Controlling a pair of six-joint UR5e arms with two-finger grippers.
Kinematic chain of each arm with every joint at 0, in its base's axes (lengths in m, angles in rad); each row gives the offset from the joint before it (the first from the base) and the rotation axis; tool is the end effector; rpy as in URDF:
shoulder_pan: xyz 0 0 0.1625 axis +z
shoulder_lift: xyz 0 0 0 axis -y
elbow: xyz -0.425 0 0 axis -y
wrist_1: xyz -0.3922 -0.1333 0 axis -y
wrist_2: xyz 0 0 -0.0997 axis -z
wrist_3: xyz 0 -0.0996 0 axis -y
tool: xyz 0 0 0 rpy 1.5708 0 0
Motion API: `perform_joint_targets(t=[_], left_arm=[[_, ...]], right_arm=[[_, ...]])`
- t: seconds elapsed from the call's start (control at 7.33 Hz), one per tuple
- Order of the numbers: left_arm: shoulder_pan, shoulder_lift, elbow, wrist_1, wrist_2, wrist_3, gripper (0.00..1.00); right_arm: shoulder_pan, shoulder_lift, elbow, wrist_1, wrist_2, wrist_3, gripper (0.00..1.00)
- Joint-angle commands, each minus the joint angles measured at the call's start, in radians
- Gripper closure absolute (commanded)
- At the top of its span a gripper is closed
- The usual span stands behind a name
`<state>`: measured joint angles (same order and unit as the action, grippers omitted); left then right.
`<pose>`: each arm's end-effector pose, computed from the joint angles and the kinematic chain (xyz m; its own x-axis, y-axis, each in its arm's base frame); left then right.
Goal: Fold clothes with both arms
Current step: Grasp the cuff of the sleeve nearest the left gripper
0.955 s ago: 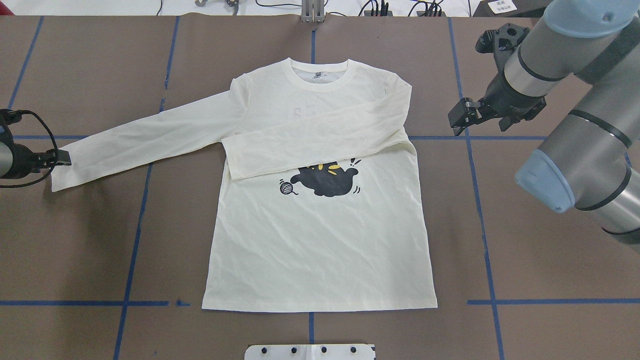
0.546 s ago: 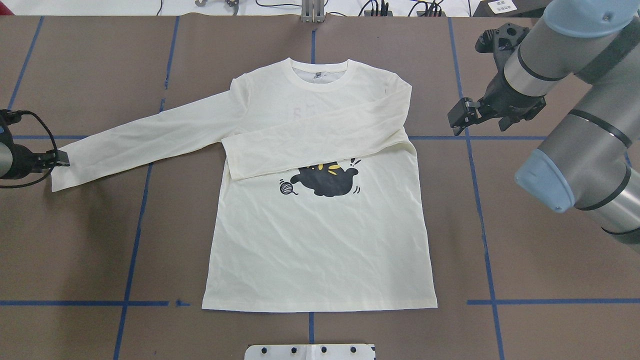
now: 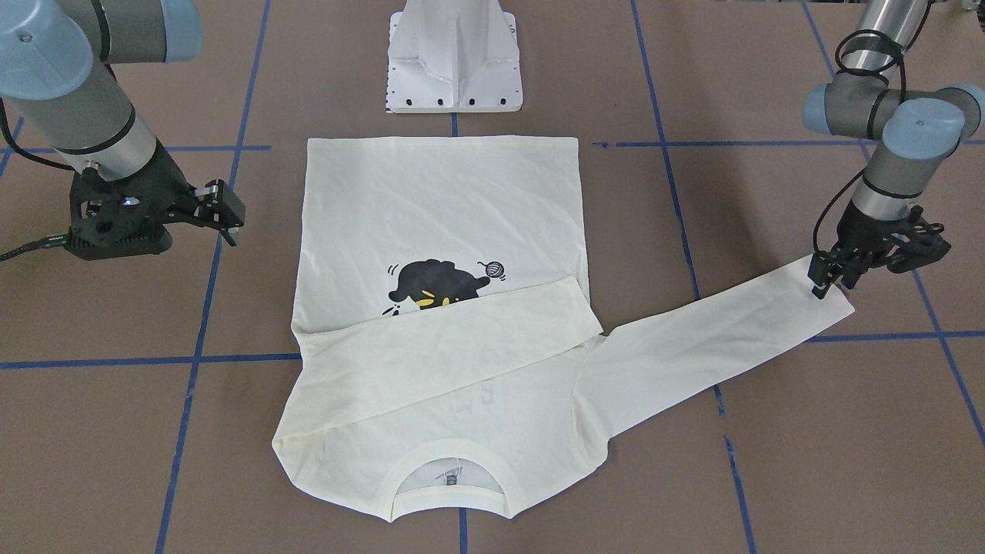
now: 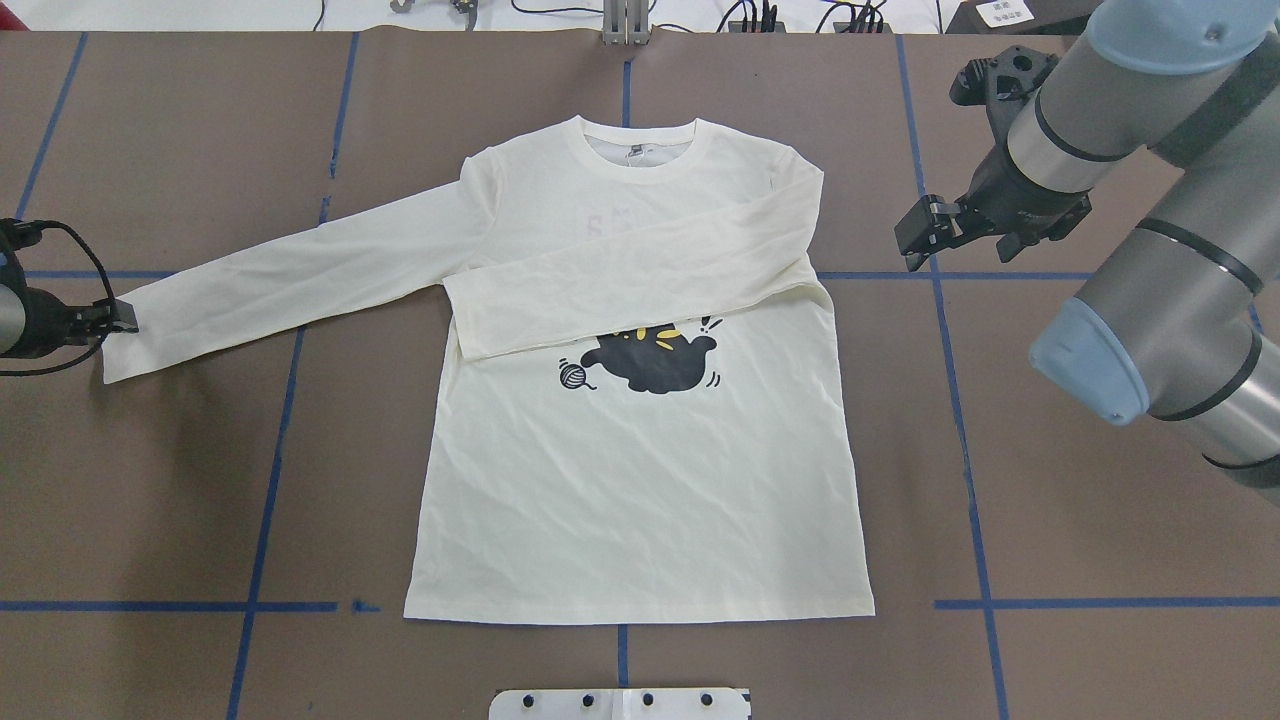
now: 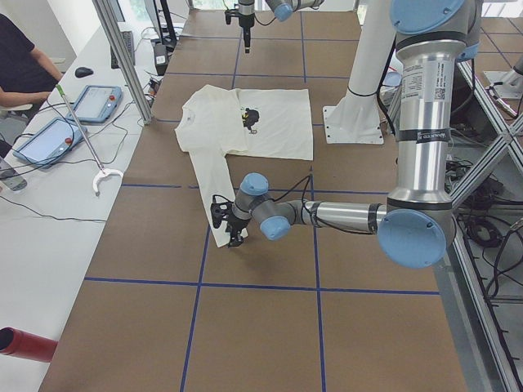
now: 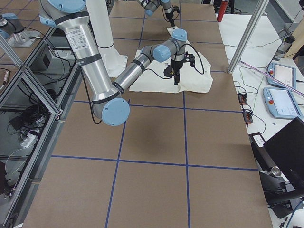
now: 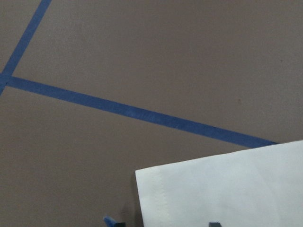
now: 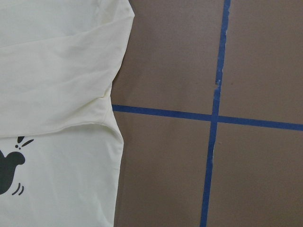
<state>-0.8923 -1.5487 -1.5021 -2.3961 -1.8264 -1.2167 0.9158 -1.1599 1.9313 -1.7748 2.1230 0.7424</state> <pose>0.2420 -0.4725 0.6277 0.6612 -0.2856 -0.6937 0.4452 0.8936 0.0564 -0.2894 -0.5098 0.2966 0.7183 -0.0947 0.6893 0.0382 0.9946 0.0969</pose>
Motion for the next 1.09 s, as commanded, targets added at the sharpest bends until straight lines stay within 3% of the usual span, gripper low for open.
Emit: perform_joint_targets(t=[0.0,0.27,0.68,0.96], left_arm=[[0.001,-0.001,0.0,0.0,-0.001,-0.023,0.6],[0.001,-0.001,-0.001,0.0,-0.001,-0.024,0.67],[0.001,-0.001,-0.01,0.0,-0.002,-0.024,0.97],[0.001,-0.001,-0.027,0.003,-0.01,-0.021,1.0]], right_arm=[[0.0,-0.001,0.0,0.0,0.0,0.0,0.0],[0.0,-0.001,0.0,0.0,0.0,0.0,0.0],[0.0,-0.001,0.0,0.0,0.0,0.0,0.0],[0.002,-0.003,0.0,0.0,0.0,0.0,0.0]])
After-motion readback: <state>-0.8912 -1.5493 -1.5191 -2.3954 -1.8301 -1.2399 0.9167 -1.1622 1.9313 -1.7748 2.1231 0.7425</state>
